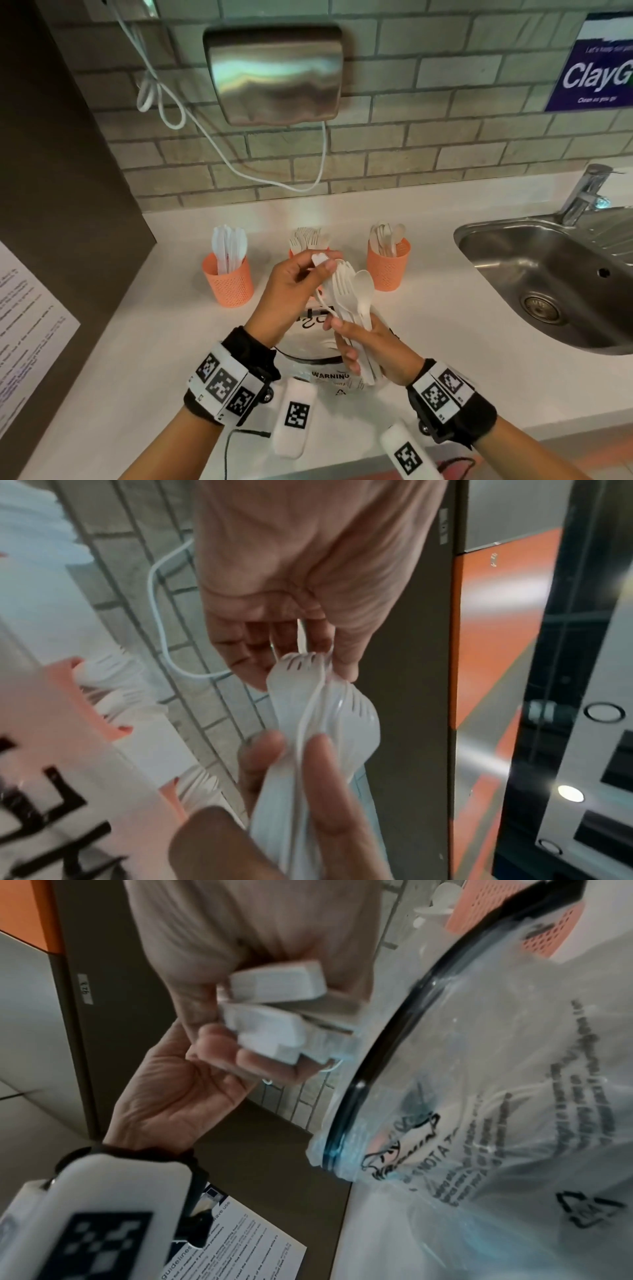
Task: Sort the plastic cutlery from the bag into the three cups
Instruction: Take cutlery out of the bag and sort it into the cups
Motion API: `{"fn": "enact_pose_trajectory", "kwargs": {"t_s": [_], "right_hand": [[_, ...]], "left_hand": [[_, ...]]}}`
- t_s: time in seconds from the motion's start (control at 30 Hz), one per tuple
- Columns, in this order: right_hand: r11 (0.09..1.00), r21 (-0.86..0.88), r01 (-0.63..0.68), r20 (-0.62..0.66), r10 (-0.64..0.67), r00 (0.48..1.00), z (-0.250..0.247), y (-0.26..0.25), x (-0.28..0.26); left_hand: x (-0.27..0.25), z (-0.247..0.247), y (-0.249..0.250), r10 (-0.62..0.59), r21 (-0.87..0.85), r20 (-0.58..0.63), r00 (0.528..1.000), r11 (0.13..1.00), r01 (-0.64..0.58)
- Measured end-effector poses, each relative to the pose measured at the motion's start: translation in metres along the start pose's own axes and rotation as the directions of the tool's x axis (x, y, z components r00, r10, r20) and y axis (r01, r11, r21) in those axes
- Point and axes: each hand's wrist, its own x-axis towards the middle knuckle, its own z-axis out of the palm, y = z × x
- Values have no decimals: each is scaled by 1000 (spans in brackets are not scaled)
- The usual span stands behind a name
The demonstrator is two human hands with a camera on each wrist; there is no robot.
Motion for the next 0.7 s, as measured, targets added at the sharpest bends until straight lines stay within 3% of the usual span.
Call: {"fn": "enact_pose_trajectory", "kwargs": {"t_s": [0.07, 0.23, 0.47, 0.7], "right_hand": [[1000, -7, -17, 8, 17, 1000, -3, 0, -1], [998, 15, -66, 34, 65, 997, -5, 1, 1], [993, -72, -94, 20, 96, 995, -8, -1, 0], [988, 29, -155, 77, 152, 985, -11, 3, 0]], "left_hand": [[2, -4, -1, 44, 25, -43, 998, 999, -43], [9, -7, -9, -8, -26, -89, 996, 1000, 6], [13, -6, -11, 0, -122, -179, 984, 992, -23], [17, -2, -14, -12, -169, -302, 953, 985, -42]]}}
